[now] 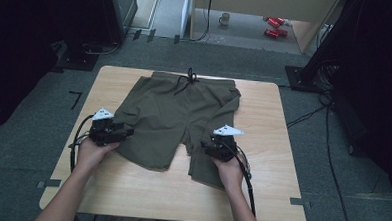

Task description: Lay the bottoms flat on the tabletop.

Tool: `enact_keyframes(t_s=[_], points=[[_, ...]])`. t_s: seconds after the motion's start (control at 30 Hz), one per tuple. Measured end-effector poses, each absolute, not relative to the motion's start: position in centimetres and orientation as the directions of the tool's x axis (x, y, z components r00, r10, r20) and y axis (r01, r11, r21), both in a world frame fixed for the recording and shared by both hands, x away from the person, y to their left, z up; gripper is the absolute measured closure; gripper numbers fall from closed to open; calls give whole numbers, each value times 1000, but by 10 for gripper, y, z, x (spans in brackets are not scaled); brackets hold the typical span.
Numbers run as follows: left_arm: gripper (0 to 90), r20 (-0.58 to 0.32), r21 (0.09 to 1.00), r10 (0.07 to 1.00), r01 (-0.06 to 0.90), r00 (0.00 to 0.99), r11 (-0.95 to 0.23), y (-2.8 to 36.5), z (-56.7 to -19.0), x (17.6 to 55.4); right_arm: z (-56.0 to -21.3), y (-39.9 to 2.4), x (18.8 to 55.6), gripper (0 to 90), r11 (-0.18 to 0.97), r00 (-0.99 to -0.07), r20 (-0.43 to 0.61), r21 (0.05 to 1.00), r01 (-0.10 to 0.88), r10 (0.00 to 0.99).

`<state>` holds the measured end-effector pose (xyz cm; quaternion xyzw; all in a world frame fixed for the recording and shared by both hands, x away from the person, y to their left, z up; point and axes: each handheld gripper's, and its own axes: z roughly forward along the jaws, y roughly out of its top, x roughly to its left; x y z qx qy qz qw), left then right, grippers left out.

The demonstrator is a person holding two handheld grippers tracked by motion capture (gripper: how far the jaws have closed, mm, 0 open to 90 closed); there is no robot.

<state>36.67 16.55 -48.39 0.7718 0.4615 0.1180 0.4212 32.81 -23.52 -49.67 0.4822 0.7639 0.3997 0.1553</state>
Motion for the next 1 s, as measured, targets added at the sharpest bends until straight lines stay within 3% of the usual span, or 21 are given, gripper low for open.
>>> enact_keyframes(t_s=[0.23,0.4,0.53,0.6,0.63,0.73,0.83,1.0], points=[[428,-209,750,815,623,541,-221,167,-486,368,-511,-227,343,467,199,-448,146,746,636,882],[428,-207,734,818,639,536,-233,167,-490,369,-519,-222,345,480,233,-437,82,751,618,896],[427,-191,729,825,640,531,-243,168,-493,370,-520,-219,342,544,270,-433,22,754,599,901],[431,-191,731,828,639,527,-238,169,-494,369,-520,-221,340,644,264,-429,23,759,595,903],[432,-189,725,832,645,522,-240,170,-496,370,-520,-223,339,740,261,-427,24,760,595,904],[431,-196,716,835,657,513,-236,171,-498,371,-518,-227,338,815,255,-420,31,754,606,907],[429,-195,706,838,666,510,-241,172,-500,372,-516,-233,339,867,229,-411,71,738,635,909],[426,-189,697,838,671,511,-253,171,-502,372,-508,-243,336,882,214,-409,95,733,646,908]])
